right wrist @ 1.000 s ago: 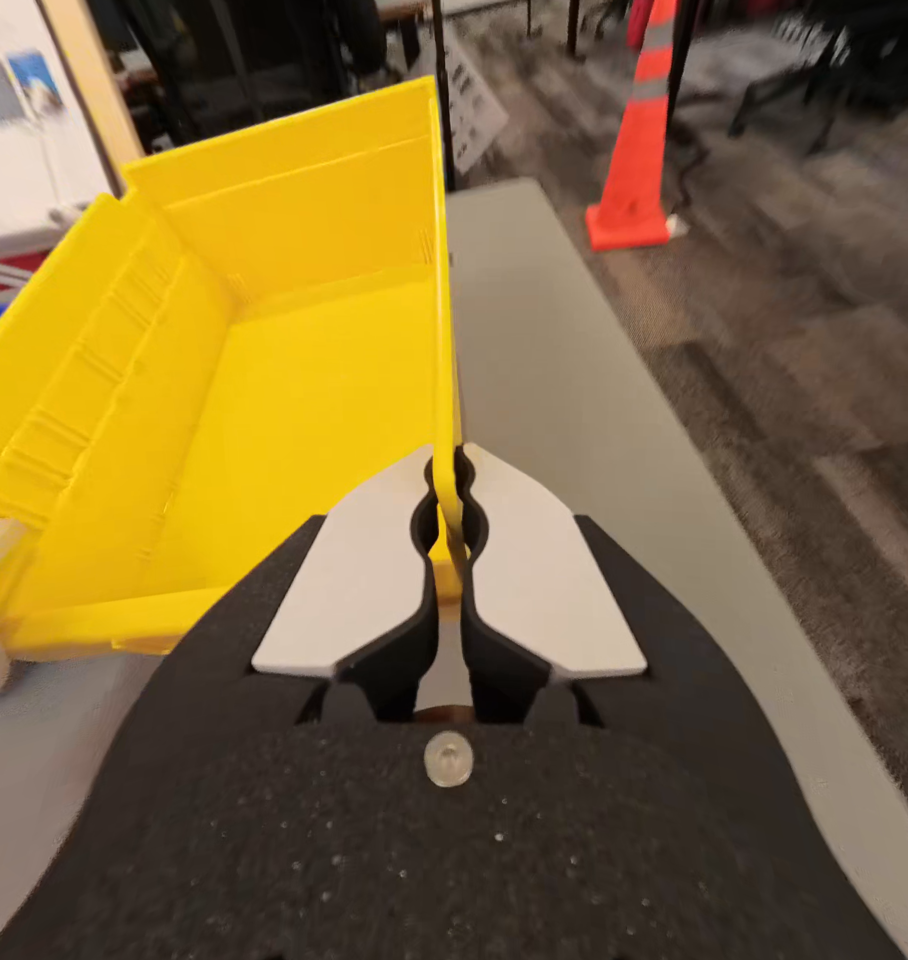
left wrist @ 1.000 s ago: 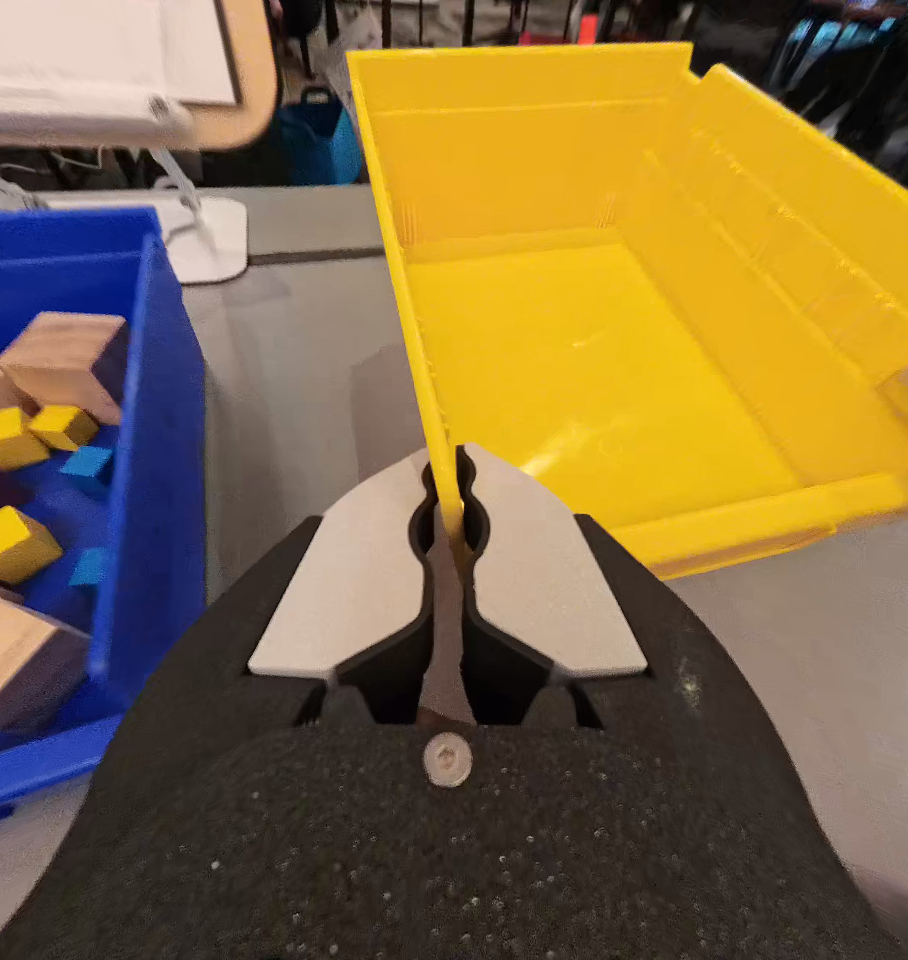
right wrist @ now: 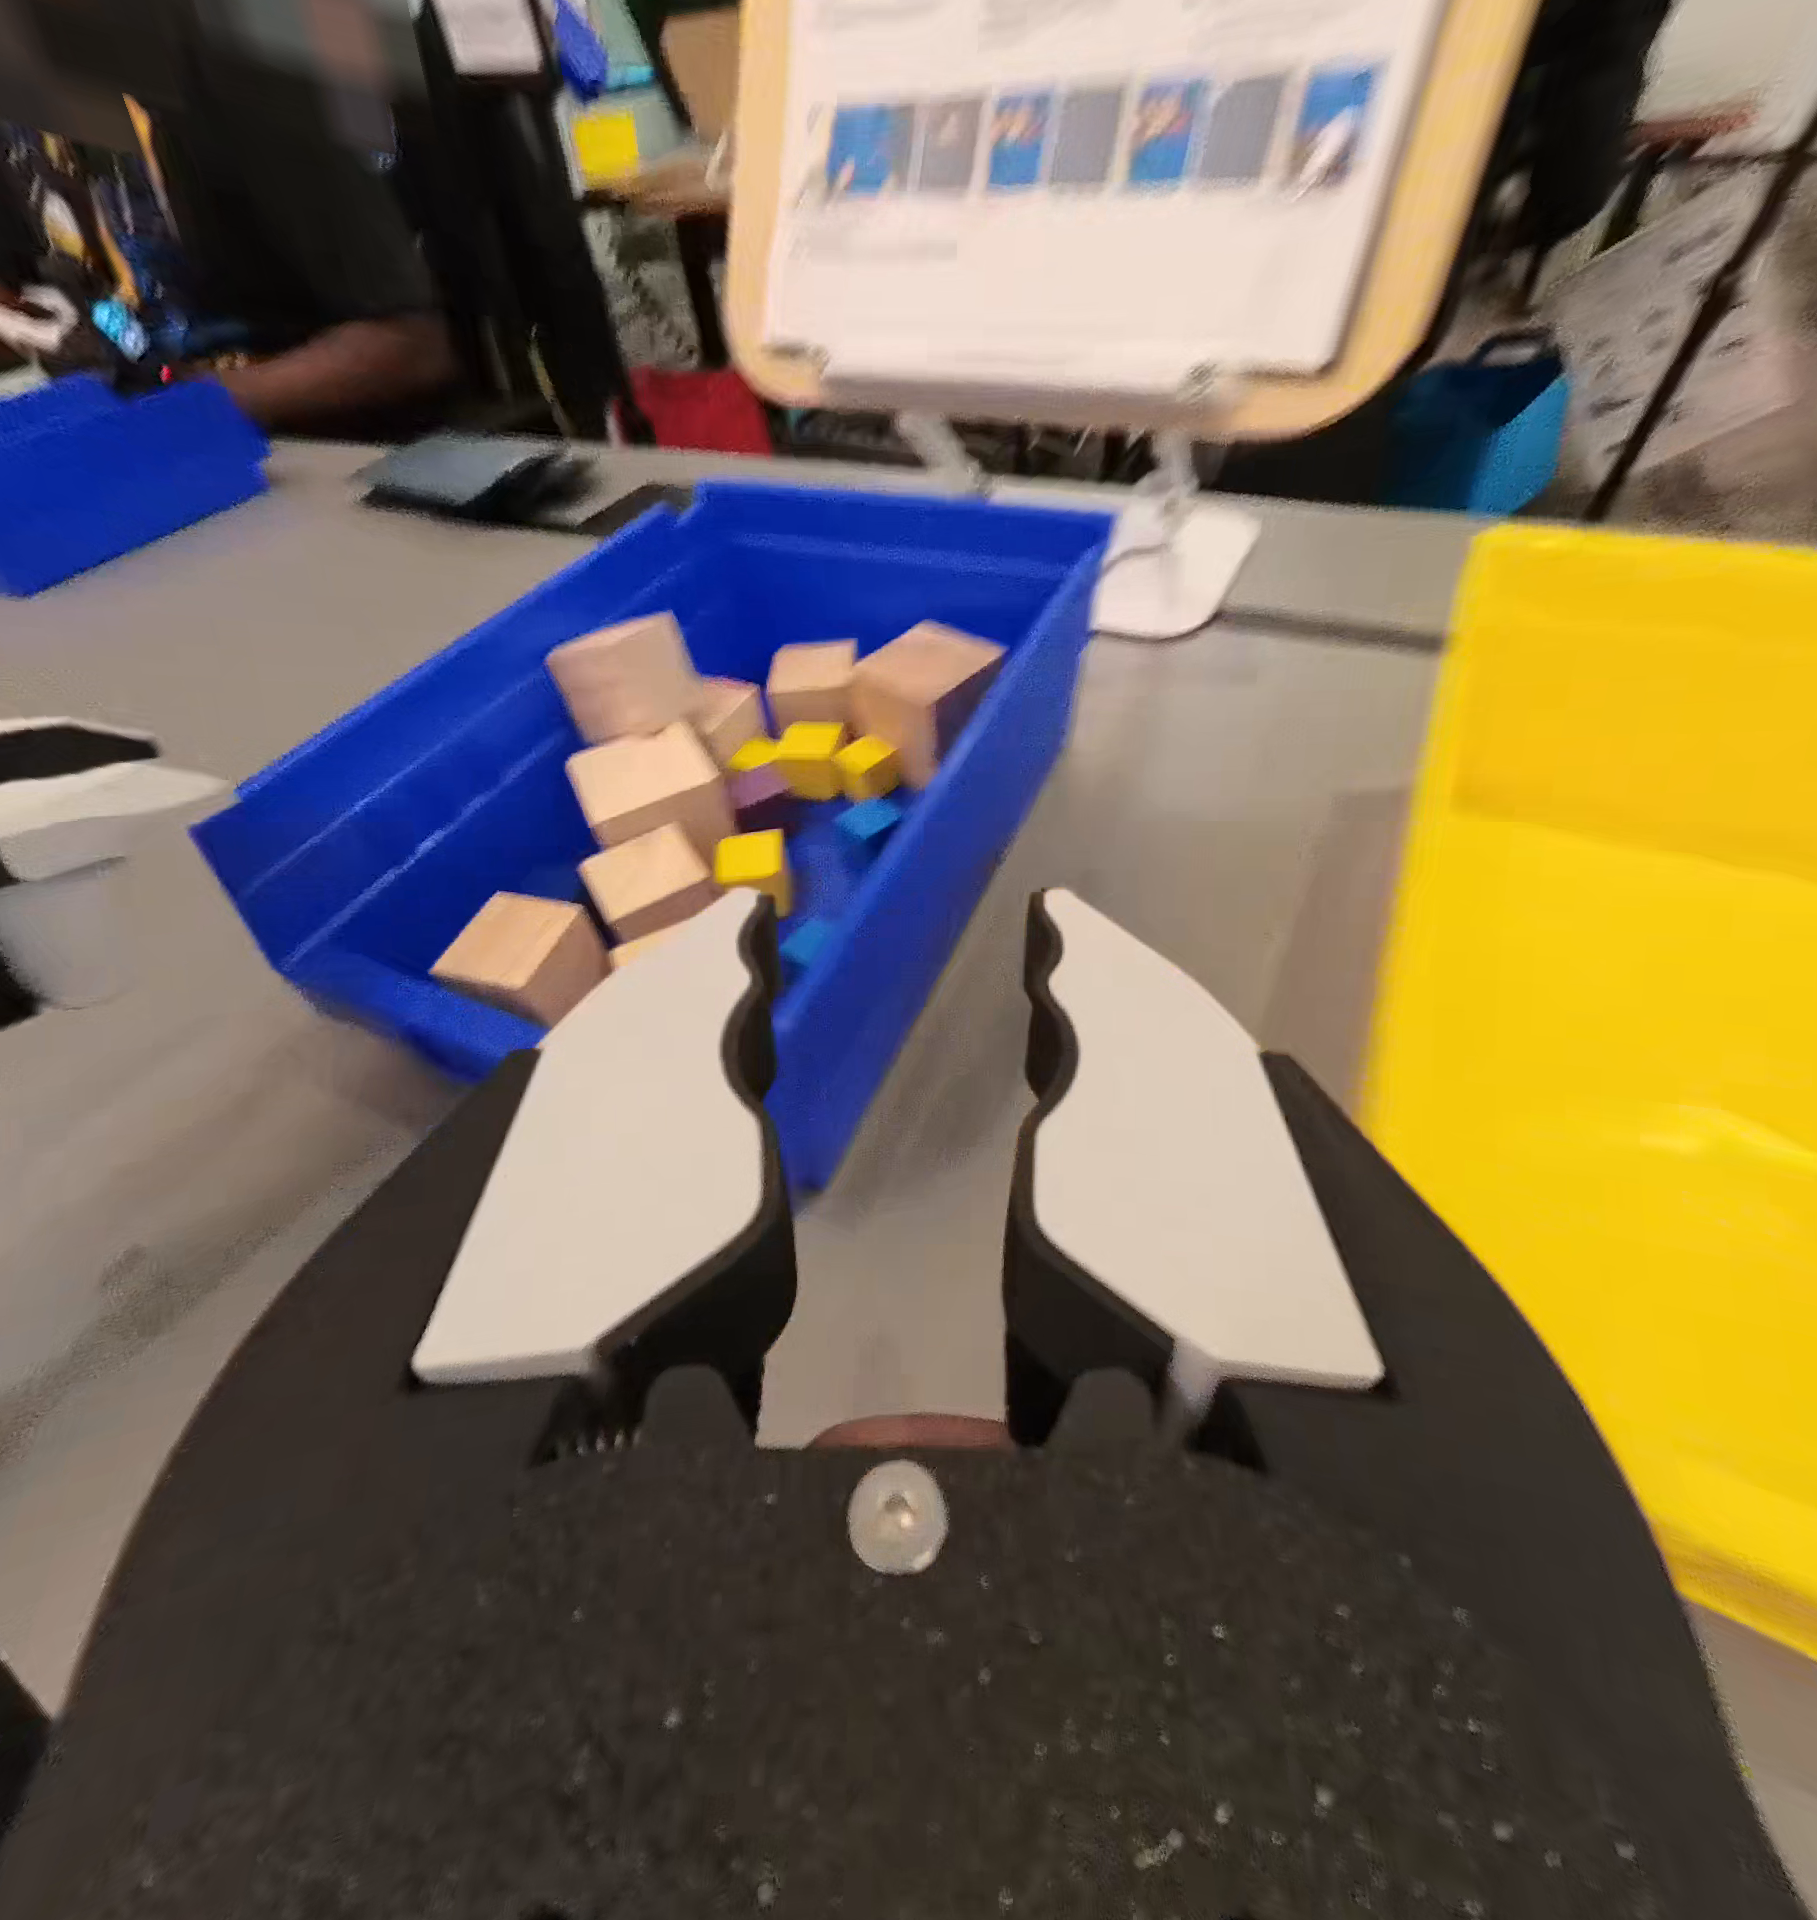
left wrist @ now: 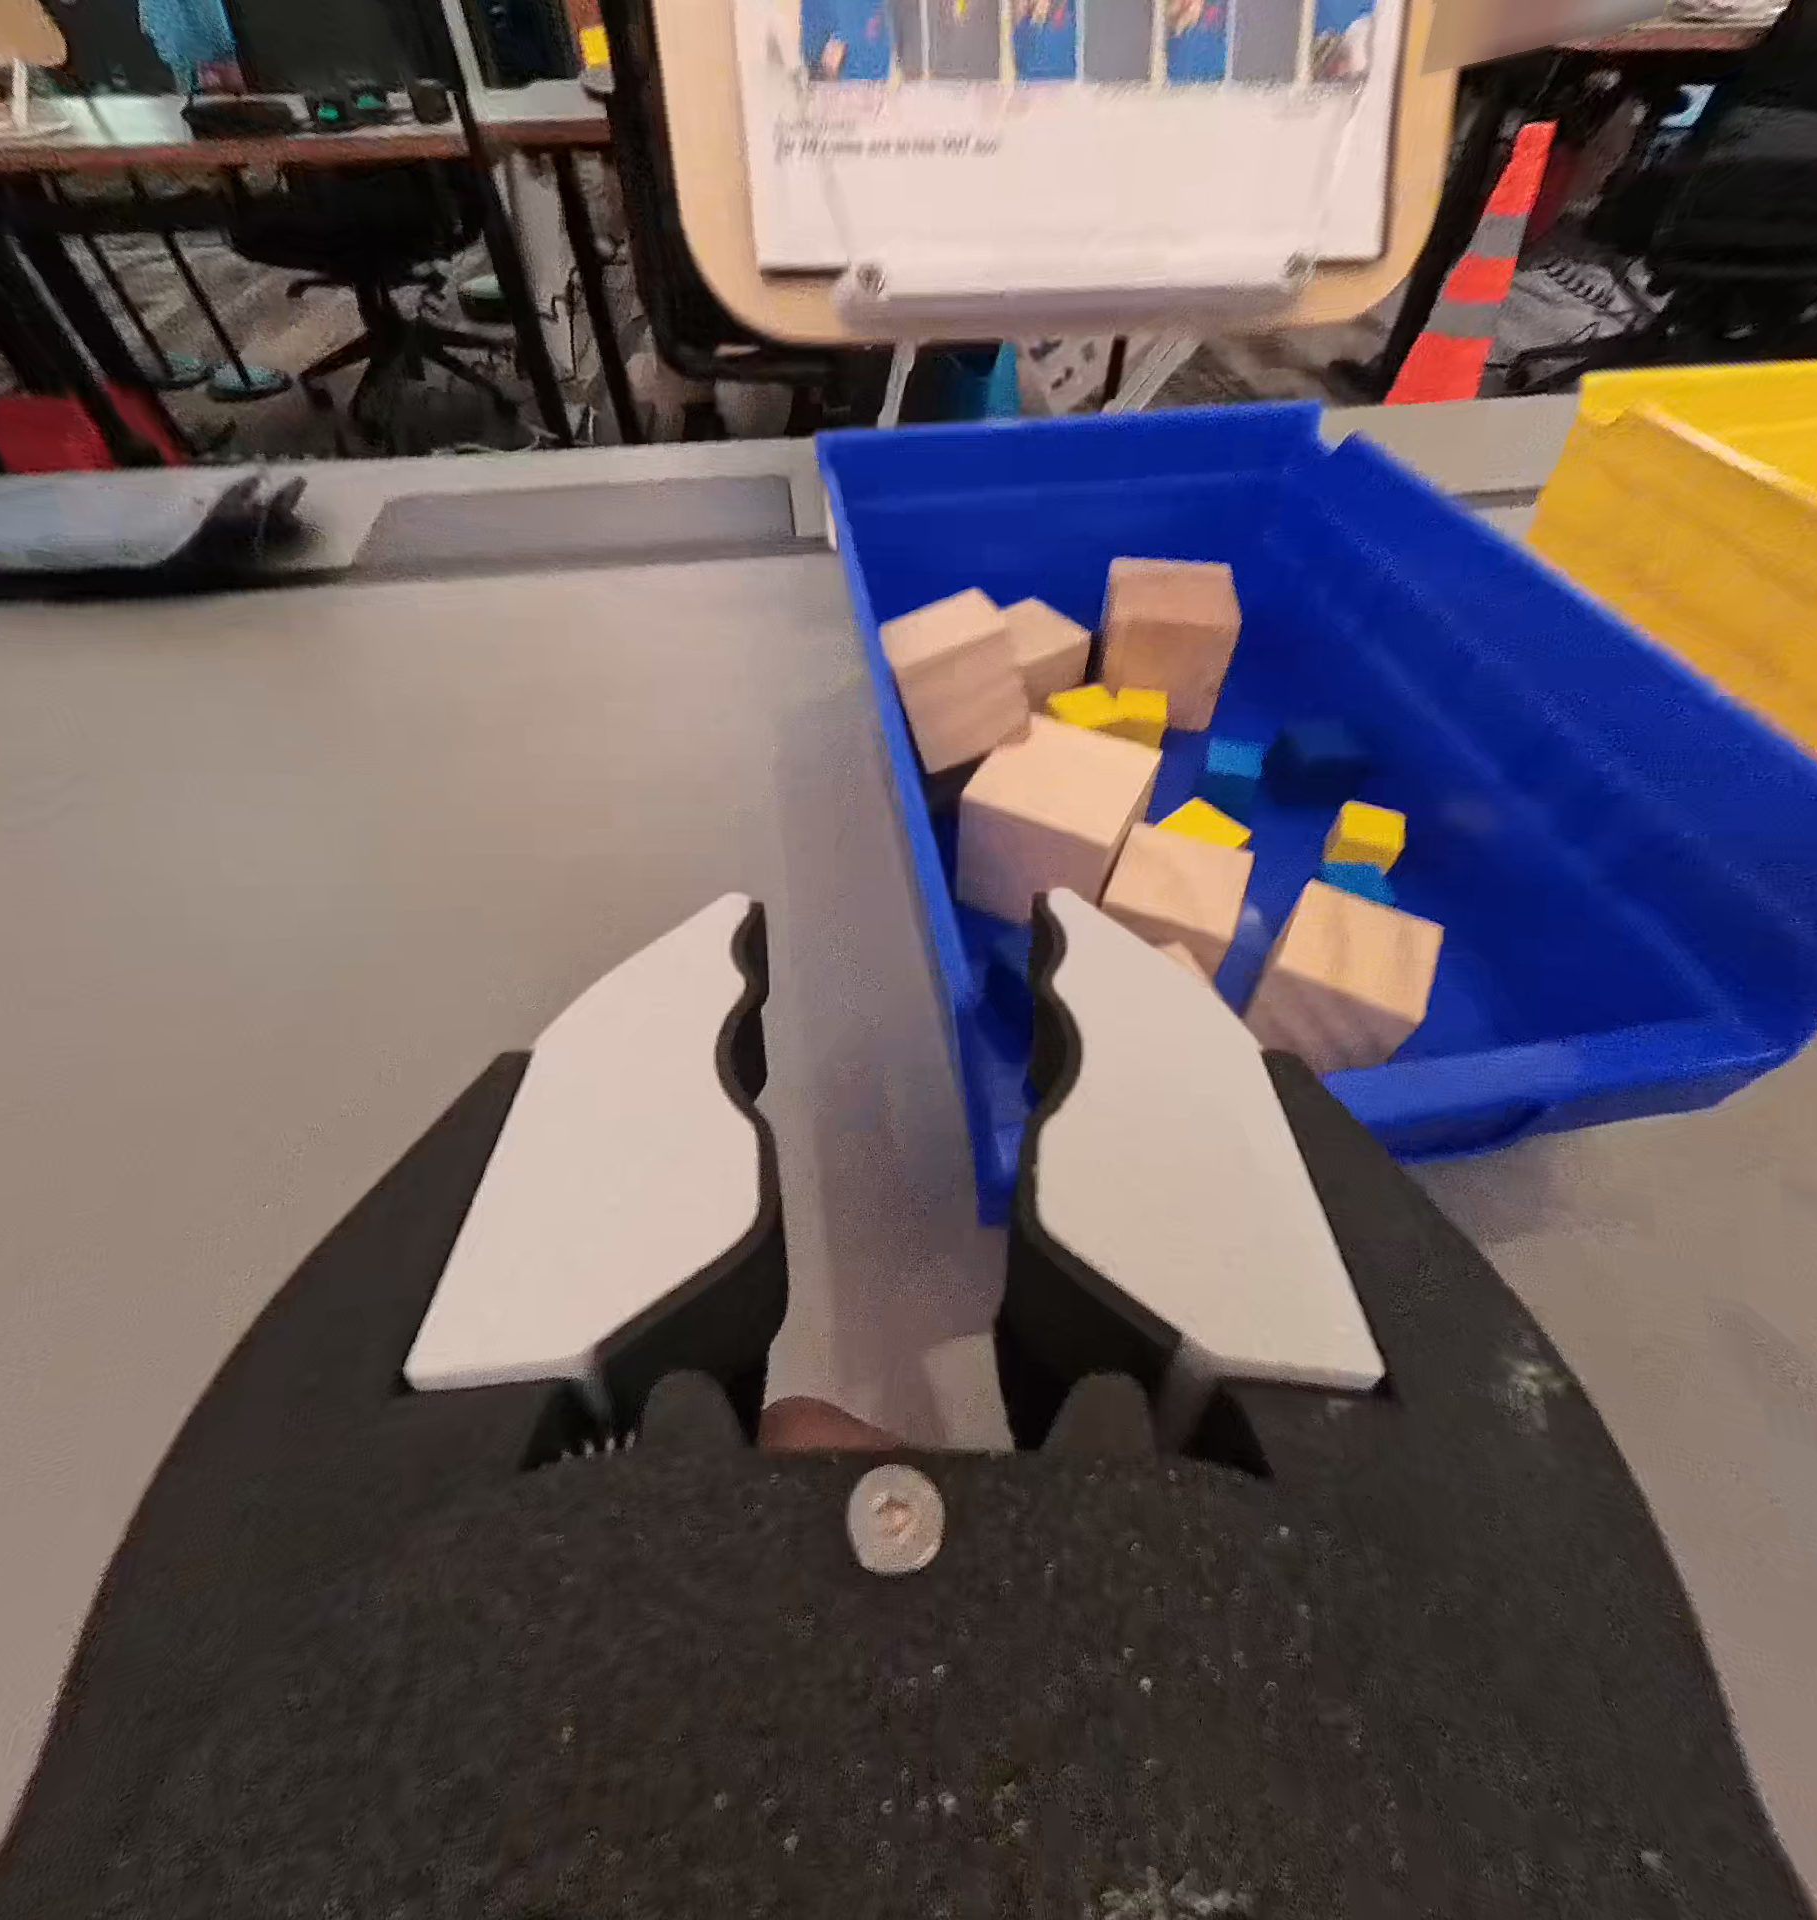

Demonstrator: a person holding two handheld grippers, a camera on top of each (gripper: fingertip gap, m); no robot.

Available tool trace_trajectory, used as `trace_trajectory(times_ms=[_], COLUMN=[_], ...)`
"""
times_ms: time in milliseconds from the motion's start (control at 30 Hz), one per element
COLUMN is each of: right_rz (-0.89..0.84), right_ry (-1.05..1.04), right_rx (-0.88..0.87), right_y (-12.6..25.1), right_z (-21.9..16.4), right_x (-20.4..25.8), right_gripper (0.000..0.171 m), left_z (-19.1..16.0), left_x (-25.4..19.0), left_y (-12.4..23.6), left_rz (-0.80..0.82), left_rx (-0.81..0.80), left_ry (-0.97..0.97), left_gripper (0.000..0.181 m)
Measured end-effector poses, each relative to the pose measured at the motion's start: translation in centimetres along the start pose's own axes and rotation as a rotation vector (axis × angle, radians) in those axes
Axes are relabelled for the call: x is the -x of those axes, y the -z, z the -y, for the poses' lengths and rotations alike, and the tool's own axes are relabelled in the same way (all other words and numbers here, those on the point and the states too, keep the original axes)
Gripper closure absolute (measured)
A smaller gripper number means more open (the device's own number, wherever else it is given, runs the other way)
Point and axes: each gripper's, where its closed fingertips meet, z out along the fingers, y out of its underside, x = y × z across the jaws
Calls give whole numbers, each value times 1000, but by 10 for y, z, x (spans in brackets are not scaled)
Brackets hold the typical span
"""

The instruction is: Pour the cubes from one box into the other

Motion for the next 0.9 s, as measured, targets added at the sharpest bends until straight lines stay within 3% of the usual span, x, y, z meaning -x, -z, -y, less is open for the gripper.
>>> trace_trajectory(times_ms=[133, 200, 267, 500, 667, 900], right_rz=[-64, -164, -272, -361, -320, -188], right_ry=[-9, -20, -41, -50, -71, -55], right_rx=[146, 194, 232, 184, 131, 139], right_y=[-41, -50, -53, -53, -77, -147], right_z=[-42, -54, -64, -57, -36, -24], right_x=[30, 24, 14, 25, 67, 171], right_gripper=[126, 131, 166, 168, 168, 167], left_z=[-23, -31, -40, -31, -14, -12], left_x=[-14, -14, -13, -1, 47, 168], left_y=[-15, -26, -36, -35, -26, -3], left_rz=[11, 25, 18, -24, 15, 154], left_rx=[49, 85, 138, 145, 97, 79], left_ry=[-83, -41, 5, 24, 43, 95], left_gripper=[140, 154, 172, 178, 179, 179])
